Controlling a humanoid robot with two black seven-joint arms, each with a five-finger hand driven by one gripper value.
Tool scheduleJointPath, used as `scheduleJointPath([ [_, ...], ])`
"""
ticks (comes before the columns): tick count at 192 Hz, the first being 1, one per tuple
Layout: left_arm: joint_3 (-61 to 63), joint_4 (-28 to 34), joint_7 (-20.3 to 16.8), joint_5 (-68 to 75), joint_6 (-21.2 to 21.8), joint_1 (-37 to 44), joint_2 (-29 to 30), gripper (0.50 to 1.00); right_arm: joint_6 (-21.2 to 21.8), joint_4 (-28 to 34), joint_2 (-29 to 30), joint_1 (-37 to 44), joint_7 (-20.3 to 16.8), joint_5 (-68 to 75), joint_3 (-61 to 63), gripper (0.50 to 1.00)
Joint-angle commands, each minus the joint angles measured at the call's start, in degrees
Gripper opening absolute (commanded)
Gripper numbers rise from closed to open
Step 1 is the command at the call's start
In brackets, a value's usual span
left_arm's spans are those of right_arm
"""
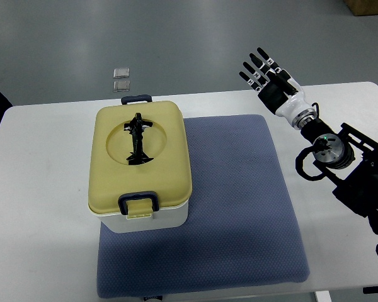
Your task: Open white storage box with right hand
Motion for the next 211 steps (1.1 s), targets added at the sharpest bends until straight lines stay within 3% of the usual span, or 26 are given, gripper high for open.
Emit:
scheduleJointPath([
  [1,0.08,0.0,0.0,0.08,0.01,0.0,0.0,1.0,1.04,0.22,-1.91,2.62,-1.26,-9.56,-3.54,0.924],
  [26,0.08,0.0,0.0,0.08,0.01,0.0,0.0,1.0,4.47,1.18,-4.29,8.95,-3.63,-24.07,-8.12,0.926],
  [44,0.08,0.0,0.0,0.08,0.01,-0.09,0.0,1.0,10.79,2.85,-8.41,15.53,-4.77,-37.42,-12.42,0.924],
  [68,-0.01,0.0,0.0,0.17,0.01,0.0,0.0,1.0,16.68,6.1,-10.7,25.55,-4.78,-52.71,-20.42,0.924],
  [87,-0.01,-0.08,0.0,0.17,0.01,-0.09,0.0,1.0,18.53,8.21,-11.06,33.2,-4.51,-60.8,-27.8,0.926],
  [135,-0.1,0.0,0.0,0.08,0.01,-0.09,0.0,1.0,17.04,13.05,-6.05,44.72,-4.16,-74.78,-34.75,0.924],
  [172,-0.1,0.0,0.0,-0.01,0.01,-0.09,0.0,1.0,11.95,13.23,-0.86,46.74,-2.67,-81.11,-34.93,0.924],
  [211,-0.1,0.09,0.0,-0.01,0.01,-0.09,0.0,1.0,9.92,13.23,0.9,46.04,-2.14,-82.87,-34.84,0.924],
])
